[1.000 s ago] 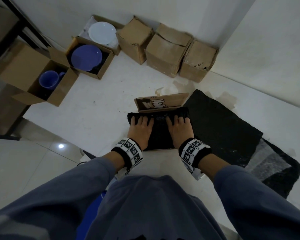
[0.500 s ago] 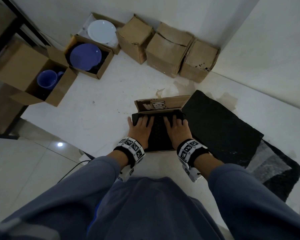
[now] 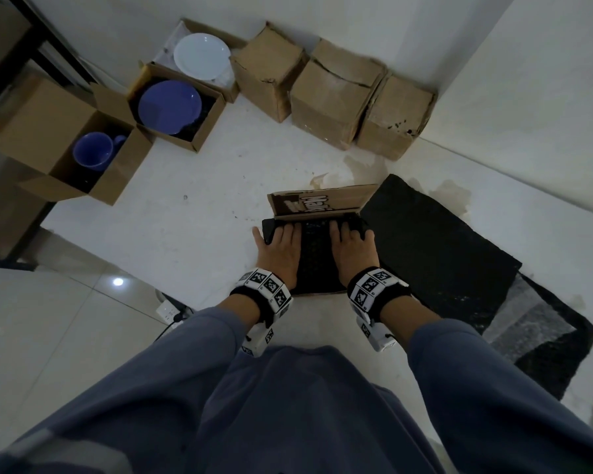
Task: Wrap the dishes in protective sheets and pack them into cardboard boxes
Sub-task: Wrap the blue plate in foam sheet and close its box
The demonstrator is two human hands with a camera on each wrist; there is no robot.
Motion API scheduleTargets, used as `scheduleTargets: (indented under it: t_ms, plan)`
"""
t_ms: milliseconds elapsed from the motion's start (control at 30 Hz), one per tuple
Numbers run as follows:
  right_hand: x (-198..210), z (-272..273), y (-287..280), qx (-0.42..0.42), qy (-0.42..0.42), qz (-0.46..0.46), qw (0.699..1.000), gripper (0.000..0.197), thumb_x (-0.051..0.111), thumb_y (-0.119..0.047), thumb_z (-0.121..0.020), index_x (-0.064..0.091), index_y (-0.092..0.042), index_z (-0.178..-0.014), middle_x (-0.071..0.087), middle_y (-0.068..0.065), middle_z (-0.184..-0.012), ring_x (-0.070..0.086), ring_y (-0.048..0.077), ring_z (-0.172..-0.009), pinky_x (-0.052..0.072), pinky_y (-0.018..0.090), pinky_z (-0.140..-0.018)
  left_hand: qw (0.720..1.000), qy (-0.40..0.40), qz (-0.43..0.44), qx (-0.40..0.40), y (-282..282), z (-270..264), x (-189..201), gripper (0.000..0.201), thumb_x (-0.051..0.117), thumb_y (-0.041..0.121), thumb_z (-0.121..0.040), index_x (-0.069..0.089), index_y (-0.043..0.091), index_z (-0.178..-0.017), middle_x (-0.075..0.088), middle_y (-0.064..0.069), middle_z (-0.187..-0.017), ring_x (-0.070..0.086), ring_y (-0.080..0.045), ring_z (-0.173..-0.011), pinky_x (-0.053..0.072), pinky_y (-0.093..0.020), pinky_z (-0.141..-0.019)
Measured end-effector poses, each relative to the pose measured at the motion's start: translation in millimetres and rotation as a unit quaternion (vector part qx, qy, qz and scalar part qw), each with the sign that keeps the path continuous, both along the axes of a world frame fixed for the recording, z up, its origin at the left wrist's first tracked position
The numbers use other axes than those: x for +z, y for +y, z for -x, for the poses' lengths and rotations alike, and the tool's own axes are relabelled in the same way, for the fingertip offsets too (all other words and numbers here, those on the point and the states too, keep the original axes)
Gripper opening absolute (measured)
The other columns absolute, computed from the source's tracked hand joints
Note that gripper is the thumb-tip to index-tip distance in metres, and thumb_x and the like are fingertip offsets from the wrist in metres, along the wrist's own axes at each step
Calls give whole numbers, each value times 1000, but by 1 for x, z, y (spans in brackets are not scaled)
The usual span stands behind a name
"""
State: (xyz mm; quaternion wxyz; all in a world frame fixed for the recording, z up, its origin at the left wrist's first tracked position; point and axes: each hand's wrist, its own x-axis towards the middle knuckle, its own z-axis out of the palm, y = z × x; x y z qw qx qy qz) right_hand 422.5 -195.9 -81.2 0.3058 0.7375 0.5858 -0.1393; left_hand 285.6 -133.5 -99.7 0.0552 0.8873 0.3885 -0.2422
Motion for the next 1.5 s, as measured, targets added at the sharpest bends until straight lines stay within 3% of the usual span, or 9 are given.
scheduleTargets:
  t_ms: [433, 667, 833, 933, 1000, 1100, 1200, 1333, 1500]
  plan:
    - [1, 2, 6, -9, 6, 12, 1000, 100, 63, -36, -88, -5, -5, -155, 30, 11, -151, 44, 26, -129, 27, 47, -111, 1000, 20, -6, 3, 1, -6, 6, 104, 72, 30, -74, 9, 8, -154, 26, -10, -148, 29, -27, -137, 12, -73, -112]
    - [9, 2, -6, -14, 33, -15, 999, 99, 65, -33, -85, 3, -4, -156, 26, 16, -153, 38, 28, -133, 25, 49, -111, 996, -59, 62, -12, 5, 15, 5, 115, 81, 38, -67, 12, 13, -156, 26, -11, -154, 30, -28, -140, 44, -43, -99]
    - [23, 12, -7, -71, 127, -92, 985, 71, 64, -25, -82, 34, -4, -143, 38, 20, -142, 45, 33, -124, 38, 41, -100, 995, -79, 59, -22, 4, 15, 36, 69, 71, 40, -77, 47, 22, -139, 43, -7, -142, 48, -26, -126, 49, -39, -89]
    - [22, 21, -5, -182, 238, -101, 949, 79, 63, -24, -83, 25, -1, -148, 32, 23, -146, 40, 40, -129, 40, 45, -103, 993, -72, -59, -76, 0, 14, 55, 49, 67, 35, -80, 56, 24, -127, 55, -3, -127, 52, -24, -118, 40, -38, -91]
    - [17, 26, -4, -230, 256, -99, 934, 90, 66, -27, -84, 14, 0, -153, 17, 28, -156, 29, 43, -139, 32, 47, -113, 990, -96, -44, -90, -4, 11, 55, 45, 64, 28, -81, 57, 21, -125, 57, -4, -122, 54, -25, -114, 42, -38, -91]
    - [12, 32, -3, -272, 262, -106, 920, 100, 67, -27, -84, 2, -1, -155, 2, 28, -160, 15, 43, -147, 21, 49, -120, 984, -144, 104, -24, -9, 7, 38, 62, 65, 16, -82, 43, 14, -140, 49, -11, -129, 55, -31, -115, 52, -41, -88]
    - [11, 32, -1, -306, 285, -125, 900, 103, 67, -23, -82, -3, -2, -155, 0, 26, -161, 12, 42, -148, 19, 50, -120, 954, -173, 223, 100, -12, 4, 23, 84, 69, 19, -83, 22, 14, -153, 31, -17, -148, 48, -40, -126, 47, -45, -101]
    - [11, 29, 5, -345, 314, -136, 874, 107, 69, -26, -82, -5, -4, -156, 1, 20, -162, 10, 39, -149, 20, 50, -120, 909, -236, 260, 225, -6, 1, 20, 86, 71, 21, -84, 21, 17, -155, 19, -17, -157, 37, -36, -138, 36, -38, -110]
    - [16, 22, 15, -365, 330, -103, 865, 103, 66, -26, -86, -6, -3, -156, 5, 19, -163, 7, 36, -150, 17, 44, -120, 881, -250, 297, 270, 8, -2, 16, 80, 66, 14, -86, 25, 15, -154, 32, -15, -155, 37, -32, -139, 34, -36, -111]
